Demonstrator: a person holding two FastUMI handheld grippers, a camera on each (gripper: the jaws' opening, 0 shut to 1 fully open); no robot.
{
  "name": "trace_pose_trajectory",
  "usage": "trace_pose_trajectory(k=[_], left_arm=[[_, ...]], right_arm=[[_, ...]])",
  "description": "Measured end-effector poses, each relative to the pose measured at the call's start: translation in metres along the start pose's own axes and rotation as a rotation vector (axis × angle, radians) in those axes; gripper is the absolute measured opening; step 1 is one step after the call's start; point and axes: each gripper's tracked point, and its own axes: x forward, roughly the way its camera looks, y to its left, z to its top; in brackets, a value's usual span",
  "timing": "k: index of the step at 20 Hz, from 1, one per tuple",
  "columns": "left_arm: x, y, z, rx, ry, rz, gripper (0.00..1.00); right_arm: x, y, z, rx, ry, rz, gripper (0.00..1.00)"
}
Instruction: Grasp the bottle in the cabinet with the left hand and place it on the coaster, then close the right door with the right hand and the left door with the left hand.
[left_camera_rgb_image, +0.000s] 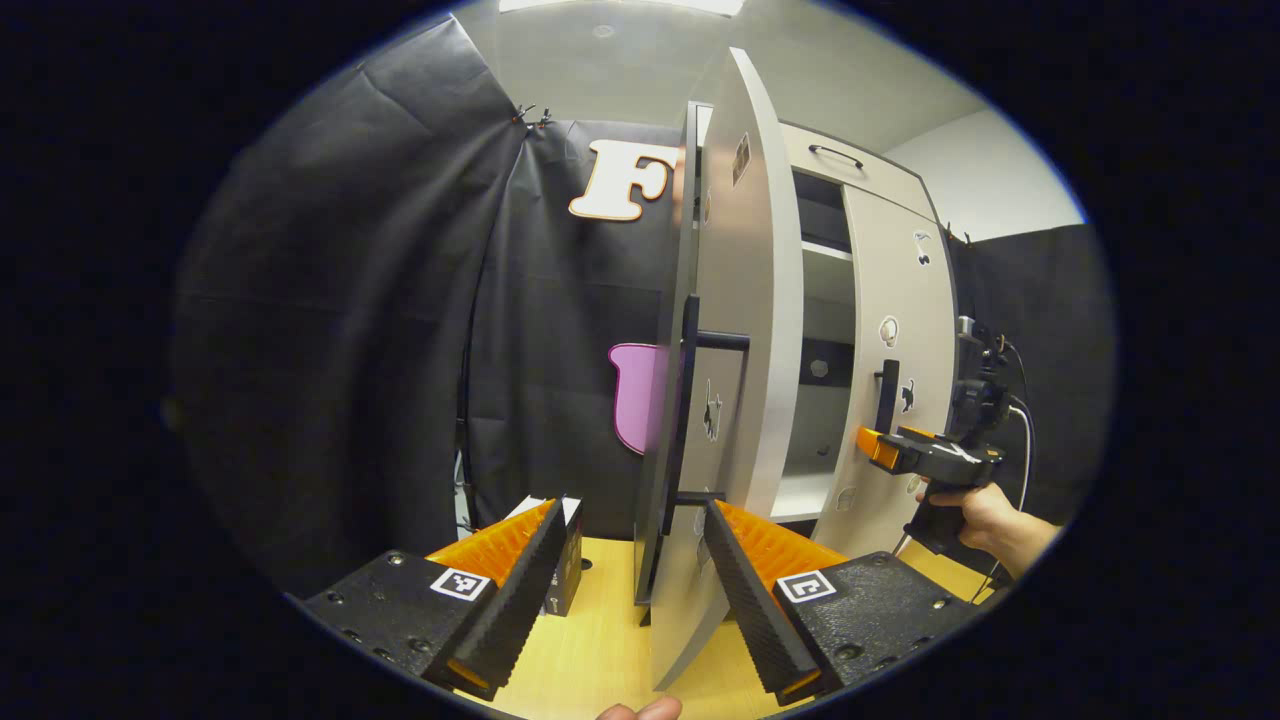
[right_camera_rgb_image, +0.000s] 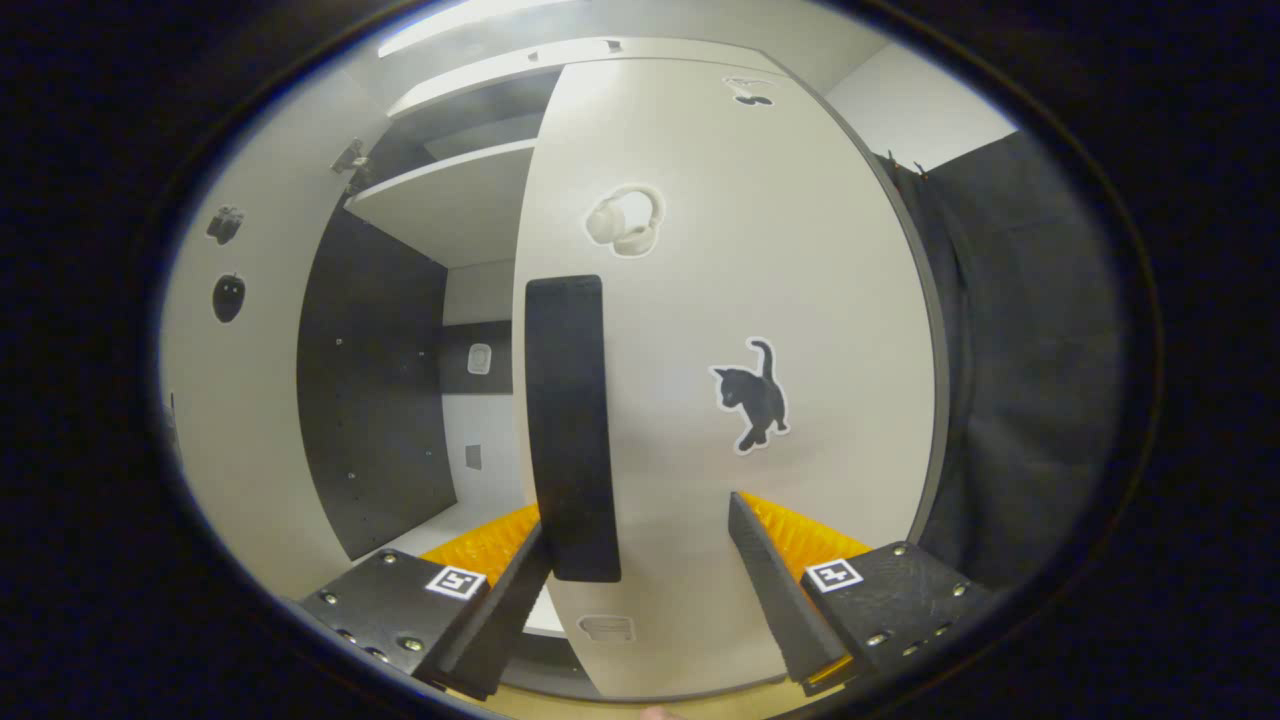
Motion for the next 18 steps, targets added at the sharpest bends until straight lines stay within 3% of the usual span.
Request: trace_pose_trajectory(k=[3,4,6,7,15,18], left_arm=[[0.006,0.002,0.006,0.025,-0.011,-0.005,0.89],[0.007,0.002,0.009,0.032,-0.013,-0.01,0.84],[0.009,0.002,0.012,0.037,-0.011,-0.019,0.84],[0.01,0.002,0.011,0.035,-0.008,-0.025,0.89],[0.015,-0.005,0.012,0.03,0.008,-0.067,0.89],[0.014,-0.027,0.008,0.035,0.012,-0.096,0.89]], right_arm=[[0.0,0.0,0.0,0.0,0.004,-0.002,1.0],[0.0,0.0,0.0,0.002,0.006,-0.002,1.0],[0.001,0.0,0.0,0.005,0.011,-0.002,1.0],[0.0,0.0,0.0,0.004,0.016,-0.002,1.0],[-0.025,-0.002,-0.012,0.007,0.099,0.043,1.0],[-0.042,-0.006,-0.011,0.026,0.099,0.064,1.0]])
